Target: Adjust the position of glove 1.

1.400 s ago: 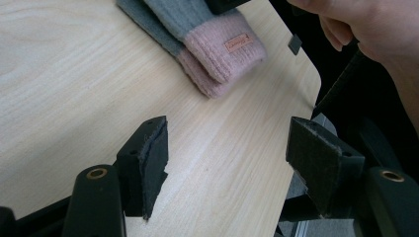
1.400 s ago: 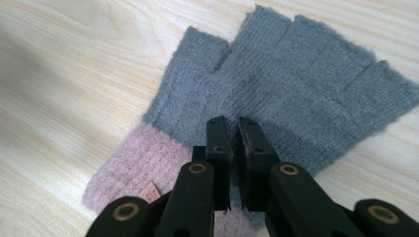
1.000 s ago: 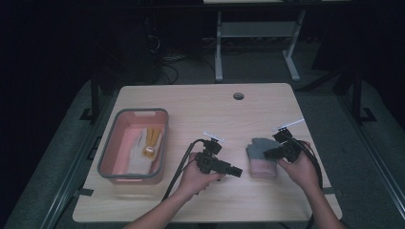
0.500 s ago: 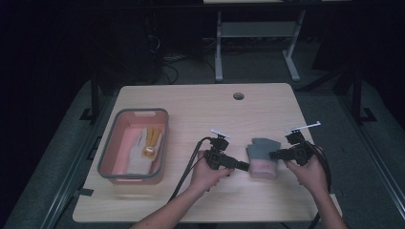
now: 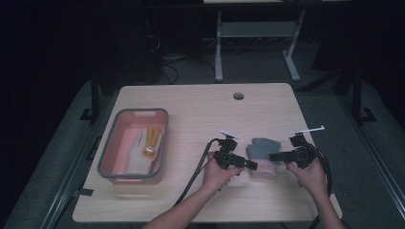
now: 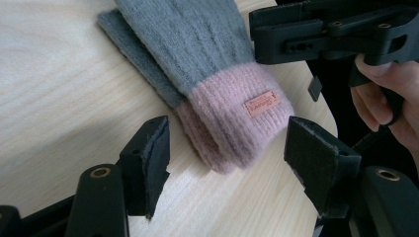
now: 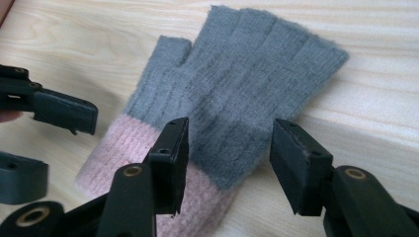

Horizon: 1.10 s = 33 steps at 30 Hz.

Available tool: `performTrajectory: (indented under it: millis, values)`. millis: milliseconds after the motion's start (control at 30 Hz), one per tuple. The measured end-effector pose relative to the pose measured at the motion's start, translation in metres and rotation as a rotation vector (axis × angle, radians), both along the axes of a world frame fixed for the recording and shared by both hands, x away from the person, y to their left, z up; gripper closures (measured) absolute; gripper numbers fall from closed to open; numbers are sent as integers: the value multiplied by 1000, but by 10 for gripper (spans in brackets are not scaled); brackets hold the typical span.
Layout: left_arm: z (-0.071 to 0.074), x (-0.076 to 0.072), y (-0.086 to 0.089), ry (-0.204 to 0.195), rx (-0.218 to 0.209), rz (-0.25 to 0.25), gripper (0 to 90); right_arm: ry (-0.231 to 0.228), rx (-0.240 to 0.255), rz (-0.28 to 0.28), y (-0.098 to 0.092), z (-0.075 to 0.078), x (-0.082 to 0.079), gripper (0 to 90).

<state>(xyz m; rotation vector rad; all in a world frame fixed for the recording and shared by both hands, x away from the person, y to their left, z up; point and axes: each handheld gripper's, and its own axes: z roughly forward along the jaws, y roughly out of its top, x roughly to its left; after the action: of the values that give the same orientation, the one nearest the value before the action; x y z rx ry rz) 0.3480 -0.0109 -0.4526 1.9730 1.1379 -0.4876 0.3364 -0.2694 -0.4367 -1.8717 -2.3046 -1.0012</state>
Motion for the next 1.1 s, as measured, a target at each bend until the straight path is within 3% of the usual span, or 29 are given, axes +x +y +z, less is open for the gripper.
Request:
performTrajectory:
  millis: [567, 833, 1100]
  values:
    - [-14, 0, -18, 32, 27, 4, 400, 9, 77, -47, -9, -13, 1, 486]
    - [-14, 0, -21, 25, 46, 6, 451, 26, 97, -56, -10, -18, 1, 484]
    - [-14, 1, -21, 34, 54, 1, 505, 44, 163, -76, -16, -27, 0, 503]
